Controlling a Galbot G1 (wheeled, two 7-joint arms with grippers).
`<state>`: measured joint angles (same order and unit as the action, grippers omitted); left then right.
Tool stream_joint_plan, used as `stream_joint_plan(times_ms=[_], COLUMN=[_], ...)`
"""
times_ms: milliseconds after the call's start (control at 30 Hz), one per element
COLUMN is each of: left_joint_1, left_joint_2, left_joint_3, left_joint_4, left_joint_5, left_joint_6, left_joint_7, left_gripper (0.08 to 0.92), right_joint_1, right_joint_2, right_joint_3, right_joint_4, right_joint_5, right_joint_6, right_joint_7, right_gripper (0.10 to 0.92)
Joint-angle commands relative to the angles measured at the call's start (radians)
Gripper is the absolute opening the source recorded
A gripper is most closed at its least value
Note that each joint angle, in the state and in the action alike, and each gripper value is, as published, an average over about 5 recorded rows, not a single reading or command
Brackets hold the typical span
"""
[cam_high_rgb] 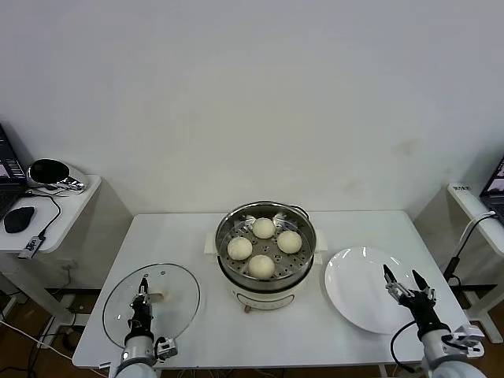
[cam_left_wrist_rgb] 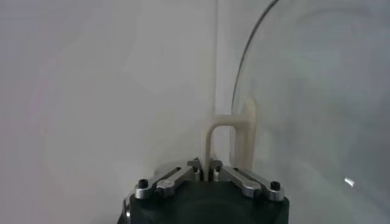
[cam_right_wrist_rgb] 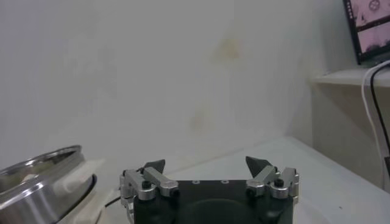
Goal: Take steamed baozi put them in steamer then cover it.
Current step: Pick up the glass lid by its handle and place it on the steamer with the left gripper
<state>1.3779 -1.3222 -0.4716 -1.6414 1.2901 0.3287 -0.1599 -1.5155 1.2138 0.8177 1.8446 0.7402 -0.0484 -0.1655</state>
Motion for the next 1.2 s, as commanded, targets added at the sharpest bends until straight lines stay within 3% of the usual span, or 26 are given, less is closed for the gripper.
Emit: stream_joint_plan(times_ms=[33,300,667,967,1200], left_joint_1=[0.008,-0.165,-0.350,-0.551,-0.593], left_joint_2=[0.036,0.060,-0.092,-0.207,-0.261], left_joint_3=[0.031,0.000,0.187,0.364,0.477], left_joint_4=[-0.309,-0.407,-0.324,-0.185,-0.064], left_joint_5=[-0.005,0.075,0.246,0.324,0.327], left_joint_6=[0.285,0.428,0.442,0.449,0.450], left_joint_7=[0.150,0.362,0.503,0.549,0.524], left_gripper=[0.140,0.140,0.140,0.140,0.140], right_joint_1=[0.001,-0.017,-0.058,-0.058,-0.051], right_joint_2=[0.002,0.033,0.075,0.094,0.104], right_joint_3=[-0.002,-0.005,0.007,0.027,0.032], right_joint_4=[0.010,0.033,0.082,0.042,0.024], right_joint_5=[-0.015,-0.102,-0.209,-0.227,-0.234], right_joint_6=[-0.009,-0.031,-0.058,-0.043,-0.037], right_joint_7=[0.010,0.038,0.049,0.053,0.052], right_gripper=[0.823,0.823,0.823,0.823,0.823])
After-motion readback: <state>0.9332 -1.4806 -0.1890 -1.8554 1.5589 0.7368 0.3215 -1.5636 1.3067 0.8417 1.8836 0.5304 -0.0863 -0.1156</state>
